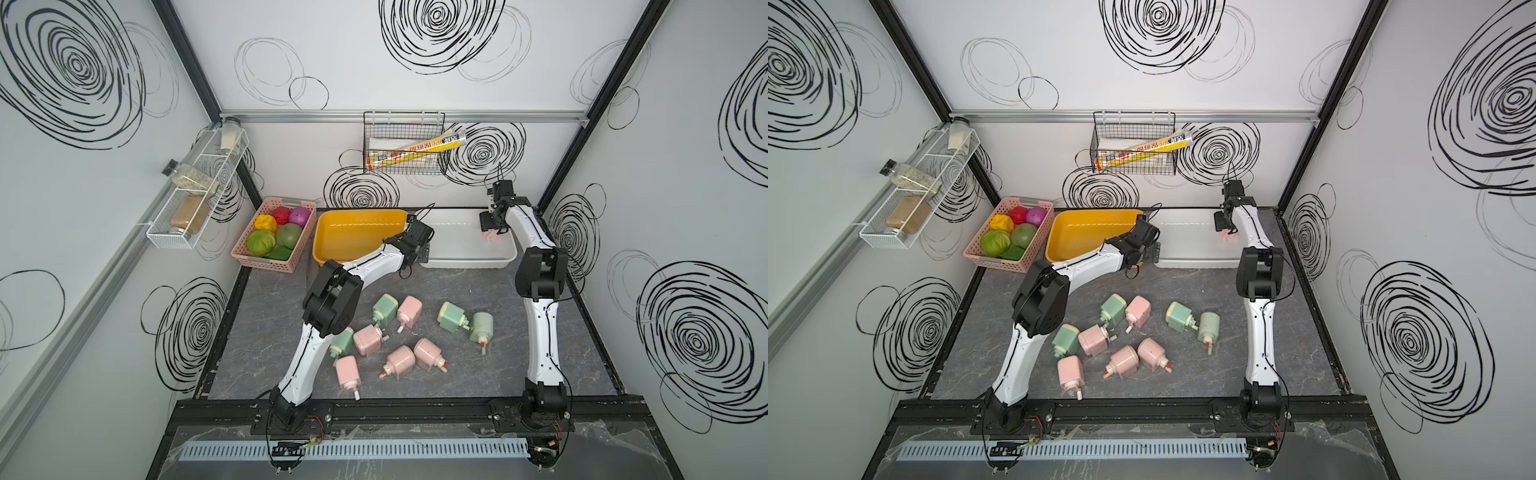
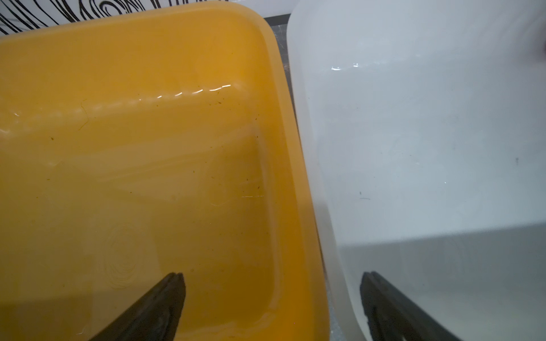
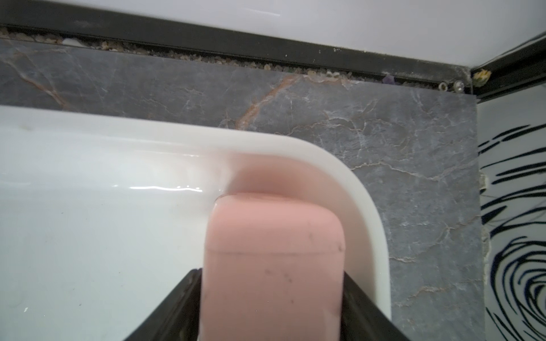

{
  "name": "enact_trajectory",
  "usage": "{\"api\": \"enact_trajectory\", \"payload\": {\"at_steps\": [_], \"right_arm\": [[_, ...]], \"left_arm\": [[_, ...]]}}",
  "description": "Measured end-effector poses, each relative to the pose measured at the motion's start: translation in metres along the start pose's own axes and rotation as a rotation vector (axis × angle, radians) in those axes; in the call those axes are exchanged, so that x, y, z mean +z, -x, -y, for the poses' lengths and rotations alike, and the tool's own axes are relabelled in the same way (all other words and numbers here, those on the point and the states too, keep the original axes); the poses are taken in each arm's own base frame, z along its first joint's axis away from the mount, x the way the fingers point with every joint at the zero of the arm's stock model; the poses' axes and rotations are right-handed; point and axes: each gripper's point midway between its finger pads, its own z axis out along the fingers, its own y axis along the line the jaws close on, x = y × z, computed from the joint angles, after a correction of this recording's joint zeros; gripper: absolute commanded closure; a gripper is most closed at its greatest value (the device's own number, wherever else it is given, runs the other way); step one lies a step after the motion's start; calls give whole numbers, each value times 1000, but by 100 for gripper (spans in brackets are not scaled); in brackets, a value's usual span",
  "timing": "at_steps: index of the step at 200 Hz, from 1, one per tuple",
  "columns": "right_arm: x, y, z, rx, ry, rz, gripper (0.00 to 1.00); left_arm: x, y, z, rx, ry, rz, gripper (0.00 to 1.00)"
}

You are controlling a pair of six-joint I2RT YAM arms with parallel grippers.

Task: Place the pencil sharpeners by color into the storage box
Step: Place the pencil sharpener in the storage box, then pick up the pencil sharpener from the center of the board.

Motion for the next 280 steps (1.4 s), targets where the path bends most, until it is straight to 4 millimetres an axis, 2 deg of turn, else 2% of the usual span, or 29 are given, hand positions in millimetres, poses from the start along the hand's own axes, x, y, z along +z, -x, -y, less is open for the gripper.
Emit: {"api": "enact_trajectory", "payload": {"at_steps": [50,77,96,115,142,165,188,224,256,280], "right_arm": [[-1,0,-6,0,37,-1,25],[-14,6,-9,20,70,16,17],[-36,10,-9,41,87,39,12],[-67,14,-9,68,101,75,0],[-111,20,-10,100,119,159,0],[-144,20,-15,129,135,234,0],[-168,9,-23,159,156,288,0],[-198,-23,-37,212,209,341,0],[-221,-50,-42,249,271,376,0],[-230,-72,-45,262,300,374,0]], "left_arm": [[-2,0,3,9,-16,-5,1],[-14,7,9,18,-44,5,1],[-34,17,14,15,-80,27,1],[-62,26,14,11,-118,55,1],[-105,26,6,2,-169,90,1],[-133,16,-2,4,-201,101,1],[-147,-3,-6,28,-232,84,1],[-151,-33,-7,96,-234,7,1],[-158,-54,3,166,-250,-58,1],[-166,-65,17,234,-271,-102,1]]}}
